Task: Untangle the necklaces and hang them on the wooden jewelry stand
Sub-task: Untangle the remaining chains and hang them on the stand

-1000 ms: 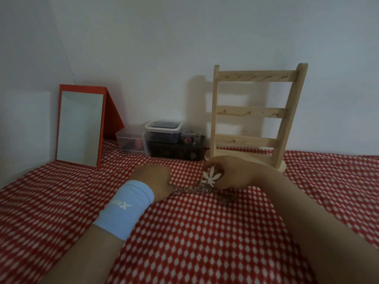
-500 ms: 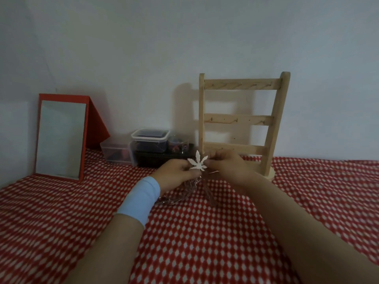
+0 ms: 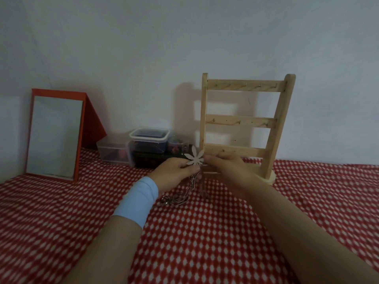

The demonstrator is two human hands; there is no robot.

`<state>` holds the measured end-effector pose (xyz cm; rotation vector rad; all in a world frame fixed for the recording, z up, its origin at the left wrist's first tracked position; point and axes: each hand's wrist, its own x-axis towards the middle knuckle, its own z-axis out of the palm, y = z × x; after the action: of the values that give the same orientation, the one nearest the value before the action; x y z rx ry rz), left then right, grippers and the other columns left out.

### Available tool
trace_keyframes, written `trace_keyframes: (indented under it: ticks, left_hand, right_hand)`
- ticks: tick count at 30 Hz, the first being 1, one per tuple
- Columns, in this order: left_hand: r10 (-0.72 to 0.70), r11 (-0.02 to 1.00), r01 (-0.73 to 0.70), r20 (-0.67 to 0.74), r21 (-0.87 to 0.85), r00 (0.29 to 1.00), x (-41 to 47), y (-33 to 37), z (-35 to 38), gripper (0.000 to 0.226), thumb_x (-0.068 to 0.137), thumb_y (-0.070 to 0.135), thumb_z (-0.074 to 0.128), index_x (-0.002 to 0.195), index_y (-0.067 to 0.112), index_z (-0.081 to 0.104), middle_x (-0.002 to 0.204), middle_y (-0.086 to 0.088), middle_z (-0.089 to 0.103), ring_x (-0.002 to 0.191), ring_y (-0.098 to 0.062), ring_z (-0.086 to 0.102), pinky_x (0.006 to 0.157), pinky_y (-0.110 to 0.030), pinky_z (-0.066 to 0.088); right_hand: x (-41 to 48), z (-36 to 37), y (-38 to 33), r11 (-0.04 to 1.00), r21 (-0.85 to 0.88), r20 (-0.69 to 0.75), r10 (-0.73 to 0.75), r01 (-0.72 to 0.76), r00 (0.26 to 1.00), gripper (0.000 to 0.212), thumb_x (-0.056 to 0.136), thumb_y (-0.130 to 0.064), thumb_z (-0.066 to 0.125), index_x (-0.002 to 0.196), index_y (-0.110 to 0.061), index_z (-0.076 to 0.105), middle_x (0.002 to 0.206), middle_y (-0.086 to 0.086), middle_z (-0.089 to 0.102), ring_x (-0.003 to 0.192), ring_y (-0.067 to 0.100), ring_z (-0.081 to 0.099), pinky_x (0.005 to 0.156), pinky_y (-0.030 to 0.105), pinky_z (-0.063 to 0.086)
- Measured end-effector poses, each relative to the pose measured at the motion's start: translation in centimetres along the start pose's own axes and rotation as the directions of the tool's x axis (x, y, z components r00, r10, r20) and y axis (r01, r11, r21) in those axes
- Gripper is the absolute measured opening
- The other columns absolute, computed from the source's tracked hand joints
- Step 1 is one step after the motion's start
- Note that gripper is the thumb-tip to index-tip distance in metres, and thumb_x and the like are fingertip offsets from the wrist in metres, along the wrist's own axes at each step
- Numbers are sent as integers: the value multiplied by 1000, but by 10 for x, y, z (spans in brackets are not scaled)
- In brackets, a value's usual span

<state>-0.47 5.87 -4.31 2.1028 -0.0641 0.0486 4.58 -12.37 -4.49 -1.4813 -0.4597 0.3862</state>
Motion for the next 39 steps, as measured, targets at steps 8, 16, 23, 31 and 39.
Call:
trace_keyframes:
  ticks: [8, 16, 23, 31, 39]
  left_hand:
    - [-62, 998, 62, -43, -17, 997, 3, 2, -4, 43, 96, 40, 57, 94, -1, 69, 86, -13, 72, 84, -27, 70, 82, -45, 59]
    - [-83, 988, 45, -255, -151, 963, 8, -2, -2, 26, 99, 32, 52, 97, 14, 70, 100, -5, 70, 99, -23, 65, 96, -44, 50]
    - [-127, 959, 52, -256, -280, 958, 10, 1, 8, 23, 96, 31, 59, 95, 11, 71, 98, -12, 73, 95, -27, 69, 89, -46, 56]
    - [-101, 900, 25, -153, -435, 983, 7, 5, 15, 15, 94, 25, 65, 96, 14, 73, 95, -11, 75, 89, -24, 72, 80, -42, 59]
    - [-105, 874, 117, 53, -472, 993, 2, 7, 9, 20, 98, 13, 55, 114, 7, 67, 109, -13, 73, 103, -26, 70, 87, -40, 58]
  right_hand:
    - [-3, -1, 0, 881, -474, -32, -22, 4, 999, 13, 90, -15, 75, 78, -21, 78, 77, -4, 77, 70, 10, 70, 76, 24, 59]
    - [-5, -5, -7, 914, -406, 73, 53, -19, 996, 15, 98, -16, 65, 86, -12, 73, 69, -5, 70, 55, 5, 62, 58, 24, 53]
    - [-8, -1, -11, 905, -419, 34, -57, 66, 998, 32, 99, -36, 62, 75, -15, 68, 57, -10, 54, 51, 6, 47, 57, 20, 43]
    - [-4, -13, -13, 874, -479, 29, 103, -77, 994, 25, 98, -40, 61, 94, -23, 78, 95, -5, 78, 94, 14, 71, 97, 37, 54]
    - [-2, -12, -16, 968, -245, -40, -72, 60, 997, 12, 94, -7, 68, 91, 4, 71, 87, 14, 74, 76, 17, 71, 74, 27, 60]
